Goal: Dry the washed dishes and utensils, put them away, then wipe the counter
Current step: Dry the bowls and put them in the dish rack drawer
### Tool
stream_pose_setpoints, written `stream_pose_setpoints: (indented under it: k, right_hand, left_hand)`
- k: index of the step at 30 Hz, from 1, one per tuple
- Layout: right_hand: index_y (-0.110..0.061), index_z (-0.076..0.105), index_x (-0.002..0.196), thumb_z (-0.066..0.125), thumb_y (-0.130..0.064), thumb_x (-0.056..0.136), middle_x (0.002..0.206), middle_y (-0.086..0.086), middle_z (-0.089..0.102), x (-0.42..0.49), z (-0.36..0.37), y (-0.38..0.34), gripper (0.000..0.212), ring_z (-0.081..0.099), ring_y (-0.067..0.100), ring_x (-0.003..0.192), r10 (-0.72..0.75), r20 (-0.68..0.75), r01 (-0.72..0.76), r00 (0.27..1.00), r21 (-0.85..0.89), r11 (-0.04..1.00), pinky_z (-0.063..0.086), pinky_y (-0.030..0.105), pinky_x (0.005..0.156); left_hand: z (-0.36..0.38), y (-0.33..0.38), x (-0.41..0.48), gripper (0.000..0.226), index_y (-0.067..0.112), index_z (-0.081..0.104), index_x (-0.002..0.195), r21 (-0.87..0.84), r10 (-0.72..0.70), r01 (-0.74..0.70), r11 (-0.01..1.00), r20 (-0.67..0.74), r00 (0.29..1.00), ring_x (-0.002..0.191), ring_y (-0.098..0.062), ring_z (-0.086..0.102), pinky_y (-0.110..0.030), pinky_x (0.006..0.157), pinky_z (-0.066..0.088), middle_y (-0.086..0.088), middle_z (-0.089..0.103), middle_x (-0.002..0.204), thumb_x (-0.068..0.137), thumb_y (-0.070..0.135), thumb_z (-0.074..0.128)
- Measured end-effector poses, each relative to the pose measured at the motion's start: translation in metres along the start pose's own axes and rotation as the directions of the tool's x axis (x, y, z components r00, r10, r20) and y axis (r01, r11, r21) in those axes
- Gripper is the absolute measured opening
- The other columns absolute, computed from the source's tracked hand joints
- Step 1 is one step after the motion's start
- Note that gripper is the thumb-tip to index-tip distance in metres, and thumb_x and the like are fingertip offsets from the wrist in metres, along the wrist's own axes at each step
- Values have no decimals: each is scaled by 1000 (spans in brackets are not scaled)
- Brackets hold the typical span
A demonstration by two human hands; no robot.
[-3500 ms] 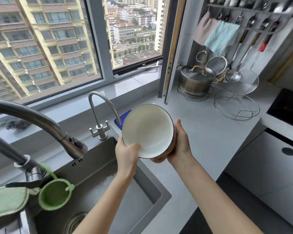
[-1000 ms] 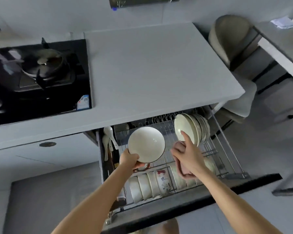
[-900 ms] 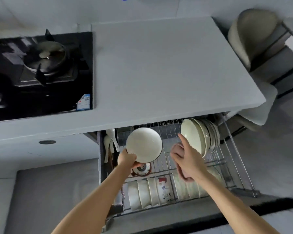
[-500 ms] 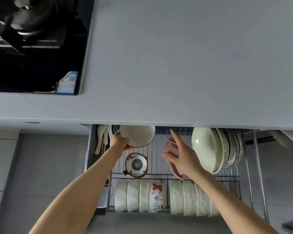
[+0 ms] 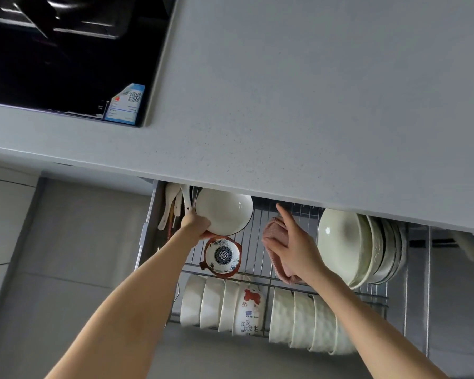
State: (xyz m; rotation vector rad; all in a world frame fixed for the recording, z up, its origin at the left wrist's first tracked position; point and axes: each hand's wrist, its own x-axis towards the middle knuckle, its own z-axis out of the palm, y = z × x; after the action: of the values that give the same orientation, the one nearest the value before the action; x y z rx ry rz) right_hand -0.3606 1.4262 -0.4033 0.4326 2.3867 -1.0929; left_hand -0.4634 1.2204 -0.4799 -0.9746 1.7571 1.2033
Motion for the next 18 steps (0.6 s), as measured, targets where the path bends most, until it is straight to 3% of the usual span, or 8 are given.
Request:
stream_pose_setpoints:
  k: [4,7,9,12,14,15,16,18]
  right_hand:
    - [-32,14,152,64,-37,88,141,1,50,-8,3,-20,81,59,25,115,-67,-9,67,998,6,998,50,29,89]
    - [-31,19,150,65,-35,86,133,2,55,-17,13,-45,79,61,20,108,-83,1,83,997,57,995,53,29,86]
    - [-29,24,148,64,-35,88,122,-2,59,-24,23,-70,73,62,11,98,-78,-10,79,997,125,989,52,18,76]
    - [-30,33,141,61,-32,91,117,-16,55,-36,46,-125,58,54,-4,102,-101,-28,105,995,273,956,43,8,81]
    - [-28,33,142,61,-20,91,134,-13,49,-47,70,-169,59,47,-2,118,-151,-3,142,989,356,924,37,11,98]
    - [-27,31,144,60,-12,90,139,-10,45,-55,85,-194,64,43,-1,124,-197,13,180,980,346,921,33,10,101]
    - [-27,28,146,58,-5,88,141,-8,43,-63,102,-217,69,41,1,127,-258,31,235,966,318,918,30,5,100]
    - [-29,21,148,56,0,88,141,-3,46,-86,142,-264,76,43,6,130,-388,104,354,916,245,902,32,3,99]
  left_hand:
    - [-9,-2,-13,53,13,39,136,-125,-40,49,991,76,996,102,-35,59,-39,66,59,-18,47,130,88,-6,52]
    - [-26,-1,-49,49,11,40,137,-126,43,-33,991,77,996,85,-22,57,-31,63,56,-10,54,104,91,7,55]
    - [-44,-7,-87,51,16,37,140,-125,87,-69,990,147,985,102,-28,55,-41,78,55,-14,52,116,93,27,56]
    - [-84,-31,-141,75,26,34,142,-167,-7,100,981,483,875,125,-43,45,-57,89,49,-23,42,139,81,66,53]
    - [-118,-52,-158,90,21,40,138,-384,18,325,864,669,743,125,-49,42,-61,87,48,-29,41,140,69,76,55]
    - [-139,-60,-163,95,13,42,138,-517,68,458,723,713,698,124,-51,43,-62,89,46,-31,42,138,67,75,57]
    - [-163,-67,-169,97,4,45,135,-628,127,532,568,706,697,121,-49,47,-62,92,44,-31,47,135,67,73,59]
    - [-219,-79,-182,86,2,55,121,-801,260,468,373,574,776,115,-37,57,-52,96,47,-18,59,125,67,68,63]
